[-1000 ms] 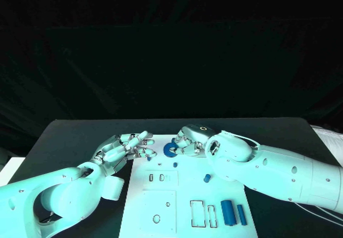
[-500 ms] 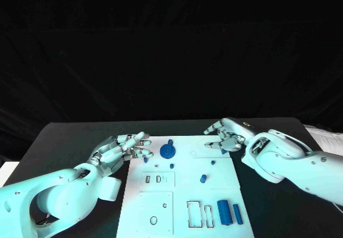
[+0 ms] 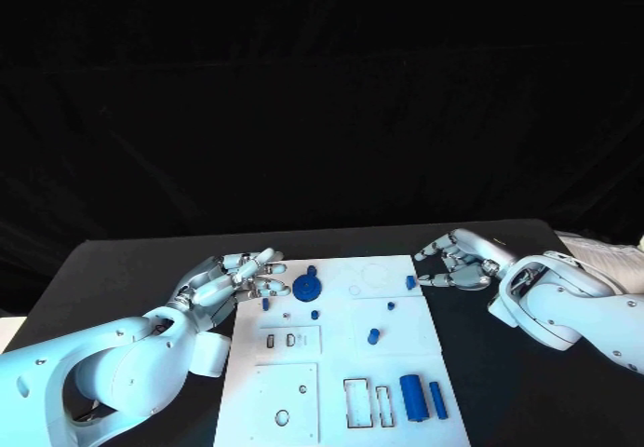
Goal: Assemble the parts on the task board
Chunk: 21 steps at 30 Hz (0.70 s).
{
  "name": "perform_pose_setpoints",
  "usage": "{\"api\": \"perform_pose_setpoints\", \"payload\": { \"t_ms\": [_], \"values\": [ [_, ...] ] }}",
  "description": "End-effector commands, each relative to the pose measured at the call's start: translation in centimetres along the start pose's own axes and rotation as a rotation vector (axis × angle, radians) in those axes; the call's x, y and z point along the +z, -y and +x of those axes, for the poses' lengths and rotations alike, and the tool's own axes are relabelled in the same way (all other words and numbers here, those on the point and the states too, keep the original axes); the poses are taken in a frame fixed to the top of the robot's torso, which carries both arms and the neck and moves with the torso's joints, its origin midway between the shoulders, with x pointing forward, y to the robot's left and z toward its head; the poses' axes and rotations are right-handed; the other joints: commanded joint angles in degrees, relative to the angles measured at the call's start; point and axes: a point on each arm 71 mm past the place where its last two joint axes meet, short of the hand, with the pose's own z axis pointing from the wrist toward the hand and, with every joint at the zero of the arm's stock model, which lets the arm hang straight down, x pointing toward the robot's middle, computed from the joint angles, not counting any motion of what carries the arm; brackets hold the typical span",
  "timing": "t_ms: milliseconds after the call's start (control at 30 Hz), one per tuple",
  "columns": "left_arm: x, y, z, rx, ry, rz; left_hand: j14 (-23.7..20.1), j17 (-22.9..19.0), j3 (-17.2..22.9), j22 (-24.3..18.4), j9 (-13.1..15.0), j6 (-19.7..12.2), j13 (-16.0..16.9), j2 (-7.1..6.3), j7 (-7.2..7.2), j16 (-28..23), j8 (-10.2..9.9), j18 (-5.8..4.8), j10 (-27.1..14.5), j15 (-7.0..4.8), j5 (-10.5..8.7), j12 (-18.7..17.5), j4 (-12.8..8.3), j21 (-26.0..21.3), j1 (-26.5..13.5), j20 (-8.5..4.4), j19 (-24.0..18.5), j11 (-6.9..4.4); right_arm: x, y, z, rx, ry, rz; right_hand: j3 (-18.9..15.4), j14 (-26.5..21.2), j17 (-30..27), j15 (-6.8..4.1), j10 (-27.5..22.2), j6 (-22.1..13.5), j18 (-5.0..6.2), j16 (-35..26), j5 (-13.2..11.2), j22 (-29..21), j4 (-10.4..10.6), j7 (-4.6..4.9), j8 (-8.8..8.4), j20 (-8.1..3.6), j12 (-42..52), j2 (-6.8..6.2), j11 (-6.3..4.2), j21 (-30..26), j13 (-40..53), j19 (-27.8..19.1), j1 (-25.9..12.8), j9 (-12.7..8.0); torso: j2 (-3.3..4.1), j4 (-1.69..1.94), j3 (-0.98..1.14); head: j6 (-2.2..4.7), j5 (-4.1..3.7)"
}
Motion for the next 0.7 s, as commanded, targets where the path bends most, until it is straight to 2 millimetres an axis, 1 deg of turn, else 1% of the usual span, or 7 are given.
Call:
{"api": "perform_pose_setpoints", "payload": {
  "t_ms": [33,100,200,333,433,500,700],
  "values": [
    [0.1,0.0,0.3,-0.011,-0.025,0.005,-0.3,0.1,0.0,-0.1,0.0,0.2,-0.1,0.04,0.24,-0.3,-0.2,0.69,0.2,0.06,-0.26,-0.3,-0.4,-0.3,0.4,0.05,-0.1,0.25,0.1,0.4,0.4,0.022,-0.031,-0.001,-0.2,5.3,11.8,0.12,0.0,-0.3,-0.85,0.3,0.3,5.5,-0.1,0.06,-0.22,0.17,-0.3,-0.35,0.12,0.1,0.9,1.4,0.2,0.0,0.05,-0.02,0.09,0.05,0.18],
    [0.1,0.0,0.3,-0.011,-0.024,0.005,-0.3,0.1,0.0,-0.1,0.0,0.2,-0.1,0.04,0.24,-0.3,-0.2,0.69,0.2,0.06,-0.26,-0.3,-0.4,-0.3,0.4,0.05,-0.1,0.25,0.2,0.6,0.6,0.020,-0.035,0.007,-0.4,5.3,11.8,0.13,-0.1,-0.3,-0.84,0.3,0.3,5.4,-0.1,0.07,-0.24,0.17,-0.4,-0.39,0.13,0.1,0.8,1.4,0.1,-0.1,0.04,-0.02,0.06,0.02,0.25],
    [0.1,0.0,0.3,-0.011,-0.025,0.005,-0.3,0.1,0.0,-0.1,0.0,0.2,-0.1,0.04,0.24,-0.3,-0.2,0.69,0.2,0.06,-0.26,-0.3,-0.4,-0.3,0.4,0.05,-0.1,0.25,0.4,0.8,1.0,0.017,-0.039,0.014,-0.4,5.3,11.8,0.13,-0.1,-0.3,-0.84,0.3,0.3,5.4,-0.1,0.07,-0.24,0.17,-0.4,-0.39,0.13,0.1,0.8,1.4,0.1,-0.1,0.00,-0.01,0.11,-0.15,0.32],
    [0.1,0.0,0.4,-0.012,-0.026,0.005,-0.3,0.1,0.0,-0.1,0.0,0.2,-0.1,0.04,0.24,-0.3,-0.2,0.69,0.2,0.06,-0.26,-0.3,-0.4,-0.3,0.4,0.05,-0.1,0.25,0.7,1.0,1.5,0.016,-0.048,0.021,-0.4,5.4,11.9,0.13,0.0,-0.3,-0.84,0.3,0.3,5.5,0.0,0.07,-0.21,0.18,-0.3,-0.26,0.12,0.1,0.9,1.4,-0.1,0.0,0.00,0.01,-0.03,-0.34,0.28],
    [0.2,0.0,0.3,-0.012,-0.025,0.005,-0.3,0.1,0.0,-0.1,0.0,0.2,-0.1,0.04,0.24,-0.3,-0.2,0.69,0.2,0.06,-0.26,-0.3,-0.4,-0.3,0.4,0.05,-0.1,0.25,0.8,0.9,1.9,0.016,-0.058,0.021,-0.4,5.4,11.9,0.12,0.1,0.0,-0.86,0.3,0.3,5.5,0.1,0.02,-0.09,0.17,-0.2,-0.04,0.08,0.2,1.0,1.4,-0.1,0.0,-0.02,0.06,0.01,-0.53,0.32],
    [0.2,0.0,0.3,-0.011,-0.024,0.005,-0.3,0.1,0.1,-0.1,0.0,0.2,-0.1,0.07,0.24,-0.3,-0.2,0.69,0.2,0.06,-0.26,-0.3,-0.5,-0.3,0.5,0.05,-0.1,0.24,0.9,0.9,2.1,0.017,-0.064,0.018,-0.3,5.4,12.0,0.10,0.1,0.2,-0.86,0.4,0.3,5.6,0.0,-0.02,0.00,0.16,-0.2,0.11,0.04,0.2,1.0,1.5,0.0,0.0,0.01,0.11,0.06,-0.56,0.42],
    [0.2,0.0,0.3,-0.012,-0.026,0.002,-0.3,0.1,0.1,-0.1,0.0,0.2,-0.1,0.07,0.24,-0.3,-0.2,0.69,0.2,0.06,-0.26,-0.3,-0.5,-0.3,0.5,0.05,-0.1,0.24,1.0,0.8,2.6,0.021,-0.085,0.020,-0.3,5.4,12.0,0.05,0.1,0.5,-0.86,0.4,0.1,5.6,0.0,-0.07,0.11,0.14,-0.1,0.38,0.00,0.2,1.0,1.5,0.1,0.1,-0.02,0.04,0.01,-0.42,0.66]
  ]
}}
